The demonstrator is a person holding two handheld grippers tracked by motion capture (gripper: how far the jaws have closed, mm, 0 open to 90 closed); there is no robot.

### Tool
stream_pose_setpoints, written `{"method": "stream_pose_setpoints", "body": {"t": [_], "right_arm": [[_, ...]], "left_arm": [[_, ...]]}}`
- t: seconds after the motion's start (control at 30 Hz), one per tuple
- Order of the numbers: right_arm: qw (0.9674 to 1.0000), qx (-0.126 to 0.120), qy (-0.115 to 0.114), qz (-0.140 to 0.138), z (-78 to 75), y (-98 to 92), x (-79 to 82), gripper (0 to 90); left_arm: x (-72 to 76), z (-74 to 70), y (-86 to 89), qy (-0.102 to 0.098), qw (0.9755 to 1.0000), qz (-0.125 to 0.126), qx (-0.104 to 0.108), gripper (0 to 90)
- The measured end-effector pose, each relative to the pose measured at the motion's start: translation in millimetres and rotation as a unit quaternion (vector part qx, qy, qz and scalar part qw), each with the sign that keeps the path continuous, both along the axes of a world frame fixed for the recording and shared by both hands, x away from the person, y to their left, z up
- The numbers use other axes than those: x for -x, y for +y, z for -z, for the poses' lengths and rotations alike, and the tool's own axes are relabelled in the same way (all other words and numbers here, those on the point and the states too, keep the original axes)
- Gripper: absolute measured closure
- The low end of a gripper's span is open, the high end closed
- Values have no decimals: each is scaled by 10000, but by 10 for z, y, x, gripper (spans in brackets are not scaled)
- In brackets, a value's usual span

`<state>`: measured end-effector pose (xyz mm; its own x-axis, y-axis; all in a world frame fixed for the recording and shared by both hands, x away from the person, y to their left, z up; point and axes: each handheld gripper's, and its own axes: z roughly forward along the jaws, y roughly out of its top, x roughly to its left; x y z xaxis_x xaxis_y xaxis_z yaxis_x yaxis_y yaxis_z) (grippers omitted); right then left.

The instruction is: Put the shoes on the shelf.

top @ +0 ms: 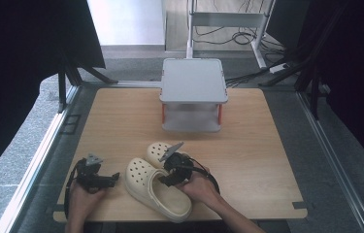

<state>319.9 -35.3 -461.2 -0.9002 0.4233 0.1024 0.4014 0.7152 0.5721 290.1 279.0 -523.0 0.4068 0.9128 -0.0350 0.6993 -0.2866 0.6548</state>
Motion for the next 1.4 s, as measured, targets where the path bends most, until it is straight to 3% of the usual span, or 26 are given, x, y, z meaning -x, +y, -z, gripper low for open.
{"method": "stream_pose_setpoints", "body": {"t": [0.13, 0.4, 0.53, 1.0, 1.4], "right_arm": [[9996, -67, 144, 224, -7, -38, -11, 648], [9995, 8, 187, 258, -39, -54, -20, 663], [9991, -49, 349, 225, -118, -107, -26, 663], [9996, -79, 208, 192, -422, -323, -22, 662], [9990, -161, 141, 397, -611, -507, -65, 662]], "left_arm": [[0, 0, -1, -2, 10000, -2, 2, 0], [0, 1, -1, -4, 10000, -6, 7, 0], [0, 0, 0, 1, 10000, -2, 0, 0], [0, -2, 3, 16, 10000, 16, -9, 0], [0, 0, 2, 4, 10000, 10, -13, 0]]}}
